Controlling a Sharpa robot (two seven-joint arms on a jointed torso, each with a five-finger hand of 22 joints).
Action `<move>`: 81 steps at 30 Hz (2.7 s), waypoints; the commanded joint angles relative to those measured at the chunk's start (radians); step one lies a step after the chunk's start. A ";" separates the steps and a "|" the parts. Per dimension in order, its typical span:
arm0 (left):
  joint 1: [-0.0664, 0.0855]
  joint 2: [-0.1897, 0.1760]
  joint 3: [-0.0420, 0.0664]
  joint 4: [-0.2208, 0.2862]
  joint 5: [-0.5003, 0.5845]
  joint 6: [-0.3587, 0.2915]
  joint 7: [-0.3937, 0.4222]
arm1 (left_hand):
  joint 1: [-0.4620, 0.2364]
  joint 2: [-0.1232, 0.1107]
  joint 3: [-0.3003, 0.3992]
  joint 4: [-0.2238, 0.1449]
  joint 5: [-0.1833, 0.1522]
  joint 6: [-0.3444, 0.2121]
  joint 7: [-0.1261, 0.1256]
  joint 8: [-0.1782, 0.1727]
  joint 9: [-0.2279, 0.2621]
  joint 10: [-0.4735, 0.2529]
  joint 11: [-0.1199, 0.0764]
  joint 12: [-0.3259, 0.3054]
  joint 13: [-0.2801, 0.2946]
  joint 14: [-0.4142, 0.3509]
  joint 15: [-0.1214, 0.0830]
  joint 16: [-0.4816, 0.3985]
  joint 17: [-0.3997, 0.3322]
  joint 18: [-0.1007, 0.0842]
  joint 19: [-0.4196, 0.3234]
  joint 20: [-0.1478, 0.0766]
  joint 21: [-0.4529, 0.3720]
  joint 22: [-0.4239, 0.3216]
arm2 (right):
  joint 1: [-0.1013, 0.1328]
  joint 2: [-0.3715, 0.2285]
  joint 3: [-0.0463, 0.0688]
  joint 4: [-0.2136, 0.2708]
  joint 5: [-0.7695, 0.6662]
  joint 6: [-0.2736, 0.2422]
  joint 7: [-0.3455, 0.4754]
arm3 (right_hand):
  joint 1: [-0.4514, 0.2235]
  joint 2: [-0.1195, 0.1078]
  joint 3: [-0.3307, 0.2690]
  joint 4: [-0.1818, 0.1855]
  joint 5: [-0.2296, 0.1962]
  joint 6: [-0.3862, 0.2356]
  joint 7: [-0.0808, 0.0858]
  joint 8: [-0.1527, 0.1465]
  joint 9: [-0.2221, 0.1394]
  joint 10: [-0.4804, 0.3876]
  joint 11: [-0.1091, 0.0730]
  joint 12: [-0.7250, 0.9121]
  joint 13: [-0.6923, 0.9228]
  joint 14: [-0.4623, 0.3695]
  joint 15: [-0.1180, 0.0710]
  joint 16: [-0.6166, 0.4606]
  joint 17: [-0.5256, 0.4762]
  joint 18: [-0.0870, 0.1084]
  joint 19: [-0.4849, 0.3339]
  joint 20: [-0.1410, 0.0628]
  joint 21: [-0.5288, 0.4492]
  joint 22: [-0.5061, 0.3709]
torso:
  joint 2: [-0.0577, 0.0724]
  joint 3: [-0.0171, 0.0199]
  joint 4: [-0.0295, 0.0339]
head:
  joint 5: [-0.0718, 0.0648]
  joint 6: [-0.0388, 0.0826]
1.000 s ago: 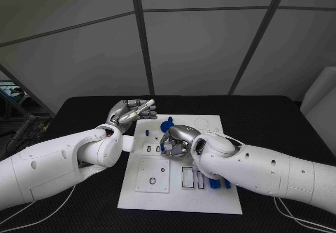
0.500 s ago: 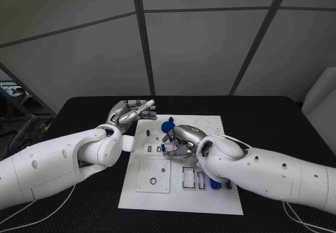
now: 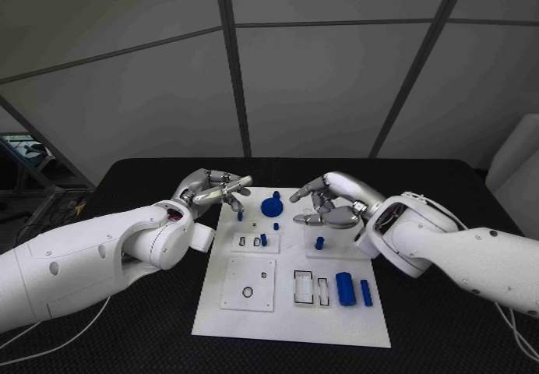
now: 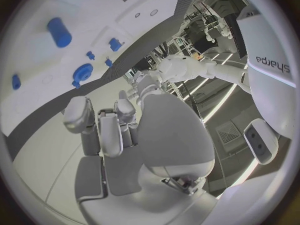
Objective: Assemble the parts on the task board
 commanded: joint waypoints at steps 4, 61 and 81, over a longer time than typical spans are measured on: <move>0.026 0.002 0.001 -0.006 -0.313 0.236 -0.379 | -0.039 -0.004 -0.003 0.023 -0.006 -0.011 -0.016 0.049 0.073 0.003 -0.024 0.126 0.120 0.069 -0.021 0.573 0.587 -0.053 0.133 -0.018 0.308 0.359 | 0.028 -0.042 0.019 -0.033 0.290 -0.046 0.114 | 0.043 -0.011 0.101 0.034 0.040 0.034 0.007 -0.006 -0.007 -0.104 0.005 -0.553 -0.485 -0.254 0.012 -0.659 -0.613 0.064 -0.316 0.013 -0.418 -0.419 | -0.020 0.0065 -0.0069 | 0.010 -0.007; 0.144 0.237 -0.080 -0.161 -0.837 0.527 -0.779 | -0.197 0.060 -0.208 0.139 -0.014 -0.140 -0.076 0.414 0.442 0.056 -0.086 0.979 0.942 0.192 -0.072 0.907 1.035 -0.140 0.396 -0.068 0.656 0.910 | 0.046 -0.008 0.027 -0.182 0.383 -0.062 0.123 | -0.004 -0.047 0.208 0.011 0.061 0.100 0.022 -0.060 -0.010 0.101 0.032 -1.007 -0.924 -0.149 0.054 -1.191 -0.878 0.061 -0.259 0.054 -0.687 -0.599 | -0.038 0.0130 -0.0063 | 0.030 -0.045; 0.145 0.252 -0.081 -0.169 -0.837 0.546 -0.779 | -0.155 0.070 -0.207 0.126 -0.011 -0.148 -0.077 0.425 0.460 0.046 -0.087 0.969 0.933 0.192 -0.073 0.907 1.034 -0.140 0.395 -0.069 0.656 0.913 | 0.046 -0.003 0.027 -0.185 0.383 -0.060 0.115 | -0.007 -0.044 0.211 0.010 0.072 0.097 0.022 -0.058 -0.010 0.098 0.032 -1.006 -0.930 -0.147 0.054 -1.198 -0.881 0.062 -0.259 0.055 -0.693 -0.602 | -0.038 0.0137 -0.0059 | 0.031 -0.052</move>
